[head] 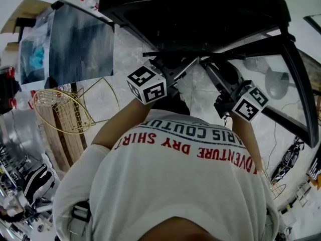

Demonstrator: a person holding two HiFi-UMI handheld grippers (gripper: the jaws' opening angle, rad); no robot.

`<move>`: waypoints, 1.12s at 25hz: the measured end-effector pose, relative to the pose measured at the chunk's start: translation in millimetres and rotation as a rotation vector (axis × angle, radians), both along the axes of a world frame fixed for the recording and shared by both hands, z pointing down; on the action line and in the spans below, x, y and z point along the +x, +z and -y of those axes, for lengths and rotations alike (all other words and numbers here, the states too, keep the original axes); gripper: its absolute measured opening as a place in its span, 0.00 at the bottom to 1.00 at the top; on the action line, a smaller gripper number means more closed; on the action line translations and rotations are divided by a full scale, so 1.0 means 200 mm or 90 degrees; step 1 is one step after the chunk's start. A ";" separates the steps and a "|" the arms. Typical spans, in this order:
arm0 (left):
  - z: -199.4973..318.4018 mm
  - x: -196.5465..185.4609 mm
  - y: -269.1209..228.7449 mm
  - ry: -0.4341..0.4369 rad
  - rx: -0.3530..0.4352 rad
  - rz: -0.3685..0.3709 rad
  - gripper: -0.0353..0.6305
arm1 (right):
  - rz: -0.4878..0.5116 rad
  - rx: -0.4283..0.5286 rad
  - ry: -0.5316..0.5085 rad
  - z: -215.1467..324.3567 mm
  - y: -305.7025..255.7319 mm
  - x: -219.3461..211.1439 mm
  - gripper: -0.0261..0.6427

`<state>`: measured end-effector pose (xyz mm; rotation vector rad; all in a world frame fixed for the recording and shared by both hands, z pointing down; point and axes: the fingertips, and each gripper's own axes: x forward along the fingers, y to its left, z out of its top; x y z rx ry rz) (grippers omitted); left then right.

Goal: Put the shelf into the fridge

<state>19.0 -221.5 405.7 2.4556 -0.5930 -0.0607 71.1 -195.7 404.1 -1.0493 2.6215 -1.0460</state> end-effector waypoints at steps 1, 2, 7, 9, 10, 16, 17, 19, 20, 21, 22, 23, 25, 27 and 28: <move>0.01 0.00 0.00 0.000 0.001 0.001 0.26 | -0.018 0.009 -0.006 0.00 0.00 -0.01 0.28; 0.02 0.00 0.00 -0.001 0.002 0.001 0.26 | -0.037 0.019 -0.009 0.00 0.00 -0.01 0.26; 0.08 0.01 0.00 -0.004 0.001 0.000 0.26 | -0.097 0.051 -0.020 -0.01 0.00 -0.04 0.17; 0.10 0.00 0.00 -0.004 0.003 0.001 0.26 | -0.111 0.058 -0.025 -0.02 0.02 -0.05 0.13; 0.11 0.01 0.00 -0.004 0.004 0.002 0.26 | -0.117 0.061 -0.026 -0.02 0.02 -0.06 0.12; 0.20 0.01 0.00 -0.016 0.004 0.002 0.26 | -0.137 0.049 -0.025 0.01 0.05 -0.06 0.09; 0.21 0.01 0.00 -0.019 0.002 0.000 0.26 | -0.141 0.047 -0.025 0.01 0.05 -0.06 0.09; 0.23 0.01 0.00 -0.020 0.001 -0.002 0.26 | -0.150 0.049 -0.024 0.02 0.05 -0.06 0.09; 0.24 0.01 0.00 -0.020 0.002 -0.003 0.26 | -0.152 0.051 -0.024 0.03 0.05 -0.06 0.09; 0.25 0.01 0.00 -0.019 0.002 -0.003 0.26 | -0.152 0.052 -0.025 0.03 0.04 -0.07 0.09; 0.26 0.01 0.00 -0.020 0.001 -0.003 0.26 | -0.151 0.052 -0.025 0.03 0.04 -0.07 0.08; 0.27 0.01 0.00 -0.020 0.000 -0.002 0.26 | -0.151 0.052 -0.026 0.04 0.04 -0.07 0.08; 0.29 0.02 0.00 -0.023 0.000 0.000 0.26 | -0.151 0.049 -0.026 0.04 0.04 -0.08 0.08; 0.30 0.02 0.00 -0.026 0.002 0.000 0.26 | -0.148 0.045 -0.024 0.04 0.04 -0.07 0.09; 0.30 0.02 0.00 -0.027 0.003 0.000 0.26 | -0.147 0.044 -0.023 0.04 0.04 -0.07 0.08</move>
